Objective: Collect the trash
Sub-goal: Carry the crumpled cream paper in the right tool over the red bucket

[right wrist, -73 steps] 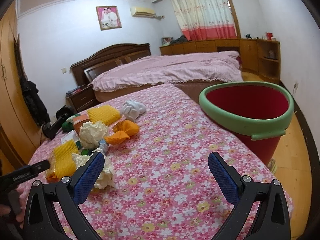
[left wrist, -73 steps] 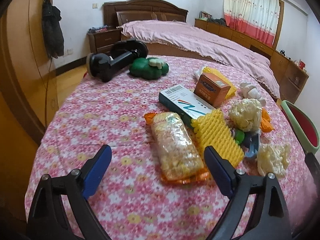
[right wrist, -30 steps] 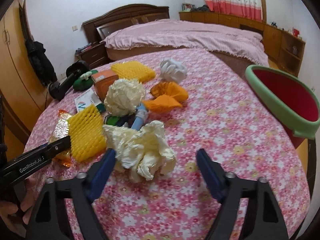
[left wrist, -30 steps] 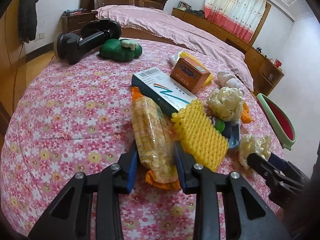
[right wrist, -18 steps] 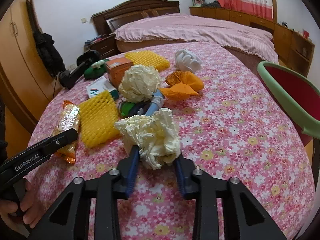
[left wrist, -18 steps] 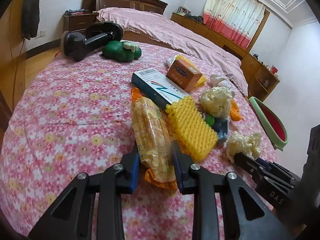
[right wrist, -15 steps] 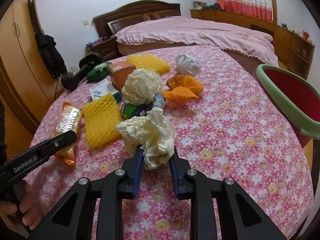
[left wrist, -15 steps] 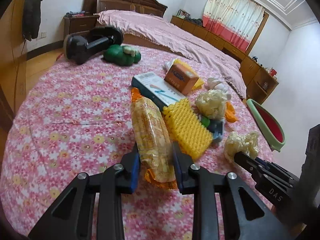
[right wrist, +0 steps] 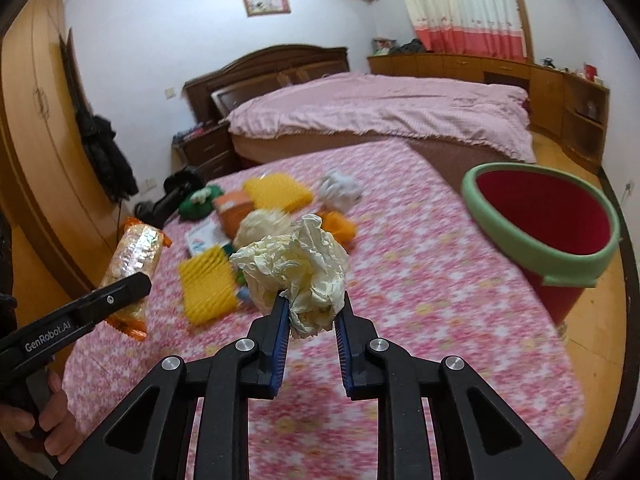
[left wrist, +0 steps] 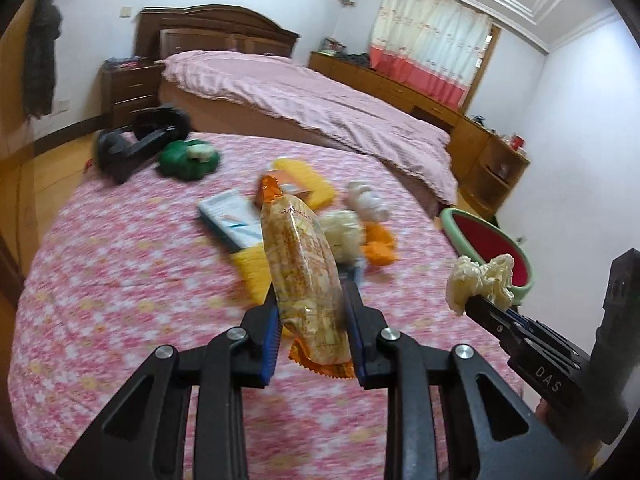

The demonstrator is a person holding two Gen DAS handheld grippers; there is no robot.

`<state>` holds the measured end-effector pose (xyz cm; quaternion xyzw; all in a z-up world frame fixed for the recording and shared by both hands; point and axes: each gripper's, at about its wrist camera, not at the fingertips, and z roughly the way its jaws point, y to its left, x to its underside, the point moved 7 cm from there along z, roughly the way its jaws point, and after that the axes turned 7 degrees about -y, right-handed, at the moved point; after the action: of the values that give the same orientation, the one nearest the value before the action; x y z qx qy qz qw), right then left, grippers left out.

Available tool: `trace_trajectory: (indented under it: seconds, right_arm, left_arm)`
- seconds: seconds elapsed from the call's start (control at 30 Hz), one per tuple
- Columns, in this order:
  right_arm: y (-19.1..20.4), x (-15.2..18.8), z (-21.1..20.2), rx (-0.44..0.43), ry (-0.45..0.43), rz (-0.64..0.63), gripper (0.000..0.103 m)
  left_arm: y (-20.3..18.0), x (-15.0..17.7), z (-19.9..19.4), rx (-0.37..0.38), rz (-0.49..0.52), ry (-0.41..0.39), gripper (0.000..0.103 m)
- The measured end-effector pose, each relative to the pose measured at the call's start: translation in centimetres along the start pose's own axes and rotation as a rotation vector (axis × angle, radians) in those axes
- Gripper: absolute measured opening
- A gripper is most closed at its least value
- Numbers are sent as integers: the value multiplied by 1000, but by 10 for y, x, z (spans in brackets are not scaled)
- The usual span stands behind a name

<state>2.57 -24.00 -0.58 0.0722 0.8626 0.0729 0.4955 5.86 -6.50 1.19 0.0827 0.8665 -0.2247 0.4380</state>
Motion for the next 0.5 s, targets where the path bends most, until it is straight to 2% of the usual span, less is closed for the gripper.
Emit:
trace_trajectory:
  seconds: [0.17, 0.5]
  right_arm:
    - [-41, -19, -16, 73, -59, 43, 22]
    - [-130, -50, -28, 190, -121, 149, 22]
  left_arm:
    - [-42, -6, 22, 74, 50, 35, 29]
    - [-125, -21, 69, 193, 141, 84, 29]
